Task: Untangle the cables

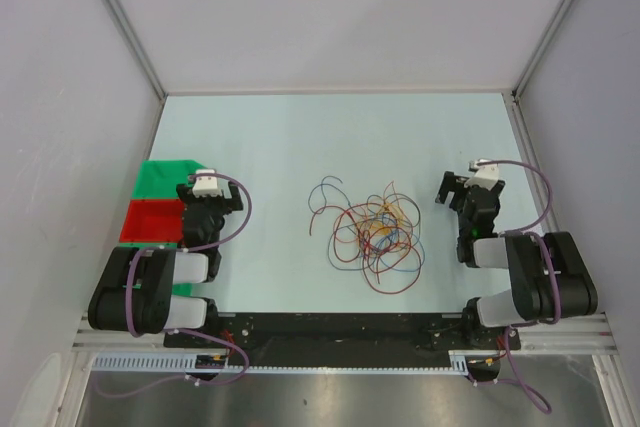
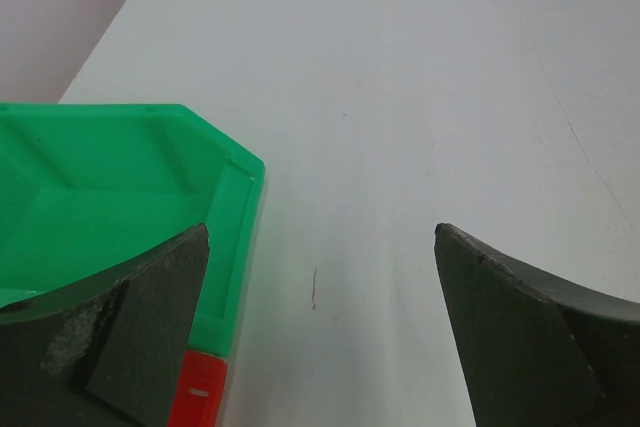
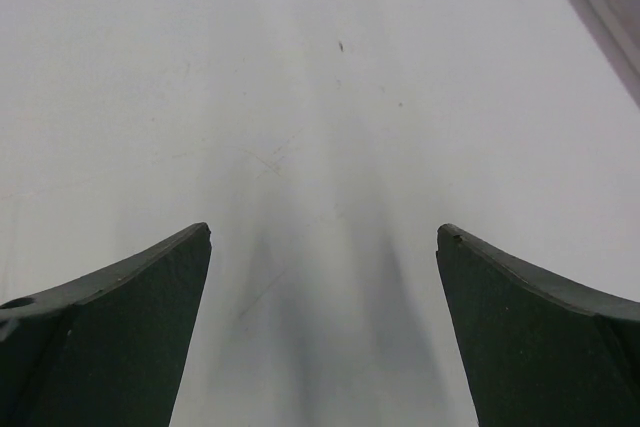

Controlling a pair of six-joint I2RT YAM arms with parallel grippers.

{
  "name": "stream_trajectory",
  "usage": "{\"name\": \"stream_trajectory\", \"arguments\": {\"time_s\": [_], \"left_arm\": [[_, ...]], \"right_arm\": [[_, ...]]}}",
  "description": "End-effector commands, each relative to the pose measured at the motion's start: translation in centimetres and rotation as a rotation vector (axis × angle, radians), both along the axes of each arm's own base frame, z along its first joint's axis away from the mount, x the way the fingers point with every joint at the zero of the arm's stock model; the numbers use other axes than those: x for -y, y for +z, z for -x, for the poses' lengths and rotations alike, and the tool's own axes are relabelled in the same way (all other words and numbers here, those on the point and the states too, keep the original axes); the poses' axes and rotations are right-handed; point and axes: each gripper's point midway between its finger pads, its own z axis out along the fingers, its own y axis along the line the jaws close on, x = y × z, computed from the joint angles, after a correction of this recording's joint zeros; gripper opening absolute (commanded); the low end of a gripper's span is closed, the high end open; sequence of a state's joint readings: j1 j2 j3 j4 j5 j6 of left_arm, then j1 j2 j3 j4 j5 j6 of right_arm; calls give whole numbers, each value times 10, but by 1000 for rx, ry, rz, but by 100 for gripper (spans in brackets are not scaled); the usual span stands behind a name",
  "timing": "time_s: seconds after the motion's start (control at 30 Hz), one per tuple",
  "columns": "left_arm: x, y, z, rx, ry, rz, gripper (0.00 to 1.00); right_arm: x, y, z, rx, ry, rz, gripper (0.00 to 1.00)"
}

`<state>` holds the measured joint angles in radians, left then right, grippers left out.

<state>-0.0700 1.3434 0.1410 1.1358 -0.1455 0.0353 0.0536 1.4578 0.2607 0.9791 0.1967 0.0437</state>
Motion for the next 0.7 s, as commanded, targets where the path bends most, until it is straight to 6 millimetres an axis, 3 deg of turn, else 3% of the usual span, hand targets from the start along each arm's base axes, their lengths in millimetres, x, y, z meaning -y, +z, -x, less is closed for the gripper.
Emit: {"name": "stream_trajectory", "arguments": {"time_s": [0.0,0.03,0.13,0.2,0.23,0.27,0.3,0.37,0.4,0.47,0.5,0.53,0.57,0.6,0.63,0.67], "left_arm": [[6,25,-9,84,-30,-4,100],[6,24,-8,81,-30,-3,100],[6,24,-9,81,-28,-3,100],[6,24,-9,81,-30,-3,100],[6,24,-9,80,-30,-3,100],[6,24,-9,79,-28,-4,100],[6,24,-9,81,-28,-3,100],[6,22,-9,74,-30,-2,100],[6,23,-10,73,-30,-3,100],[9,28,-10,62,-44,-20,100],[12,47,-21,67,-49,-32,100],[16,26,-18,-90,-54,-48,100],[16,80,-38,-17,-32,-32,100],[20,97,-44,-27,-33,-15,100],[29,94,-41,-125,-49,12,100],[38,155,-55,-40,-61,59,100]], "right_arm": [[6,54,-13,76,-115,58,100],[9,61,-10,68,-149,76,100],[-5,107,-11,123,-139,37,100],[-6,151,-9,229,-173,-187,100],[-18,157,-5,217,-102,-254,100],[-24,186,3,300,-87,-412,100],[-29,202,6,322,-33,-469,100],[-32,220,14,346,10,-505,100],[-29,238,14,375,-5,-532,100],[-33,236,14,299,6,-525,100],[-42,233,15,241,56,-532,100],[-48,256,16,259,97,-542,100],[-52,257,16,236,118,-550,100],[-58,254,19,184,142,-570,100],[-56,263,20,184,141,-577,100],[-56,265,22,176,139,-588,100]]}}
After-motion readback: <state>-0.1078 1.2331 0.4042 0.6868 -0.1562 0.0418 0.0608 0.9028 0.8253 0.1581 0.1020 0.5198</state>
